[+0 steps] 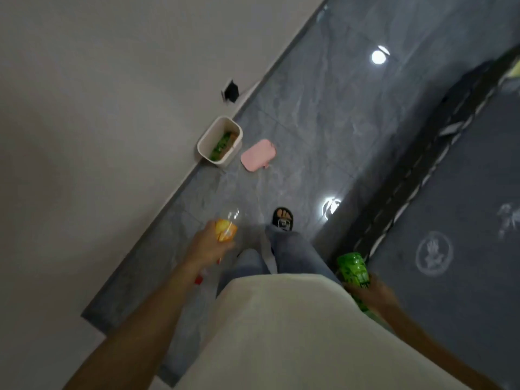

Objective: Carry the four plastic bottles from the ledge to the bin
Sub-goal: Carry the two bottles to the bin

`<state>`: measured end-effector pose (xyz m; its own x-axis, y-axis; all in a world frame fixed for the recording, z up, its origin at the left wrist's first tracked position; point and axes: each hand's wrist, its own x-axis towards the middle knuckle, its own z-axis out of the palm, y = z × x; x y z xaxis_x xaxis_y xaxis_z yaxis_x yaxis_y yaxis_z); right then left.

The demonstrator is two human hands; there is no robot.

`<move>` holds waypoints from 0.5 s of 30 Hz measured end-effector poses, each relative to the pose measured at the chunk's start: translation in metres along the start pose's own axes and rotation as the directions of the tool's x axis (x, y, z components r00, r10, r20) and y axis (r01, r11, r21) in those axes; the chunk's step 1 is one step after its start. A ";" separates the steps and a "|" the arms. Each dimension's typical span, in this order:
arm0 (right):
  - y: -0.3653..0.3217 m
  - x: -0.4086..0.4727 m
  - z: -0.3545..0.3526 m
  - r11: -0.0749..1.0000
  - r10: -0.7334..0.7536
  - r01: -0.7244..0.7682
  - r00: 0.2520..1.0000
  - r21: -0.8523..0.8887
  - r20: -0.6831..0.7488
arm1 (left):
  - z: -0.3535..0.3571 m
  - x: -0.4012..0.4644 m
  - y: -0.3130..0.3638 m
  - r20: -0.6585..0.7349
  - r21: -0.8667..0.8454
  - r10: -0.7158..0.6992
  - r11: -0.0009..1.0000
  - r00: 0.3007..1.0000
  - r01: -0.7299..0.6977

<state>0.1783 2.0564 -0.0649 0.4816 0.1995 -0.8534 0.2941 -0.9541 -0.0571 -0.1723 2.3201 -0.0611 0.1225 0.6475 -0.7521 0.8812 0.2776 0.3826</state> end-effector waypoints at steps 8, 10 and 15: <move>-0.156 0.057 -0.086 0.958 -0.218 0.224 0.975 -0.179 0.049 | 0.017 -0.016 -0.027 0.076 -0.120 -0.311 0.940 0.947 0.319; -0.204 0.062 -0.095 0.926 -0.299 0.309 0.951 -0.216 0.075 | 0.020 -0.020 -0.034 0.088 -0.158 -0.389 0.904 0.917 0.398; -0.306 0.069 -0.096 0.852 -0.452 0.464 0.886 -0.244 0.104 | 0.025 -0.015 -0.048 0.124 -0.188 -0.441 0.869 0.889 0.457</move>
<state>0.2005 2.3832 -0.0565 0.2072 0.5849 -0.7842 0.6752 -0.6656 -0.3180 -0.2050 2.2798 -0.0814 -0.2232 0.3654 -0.9037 0.7363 0.6708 0.0894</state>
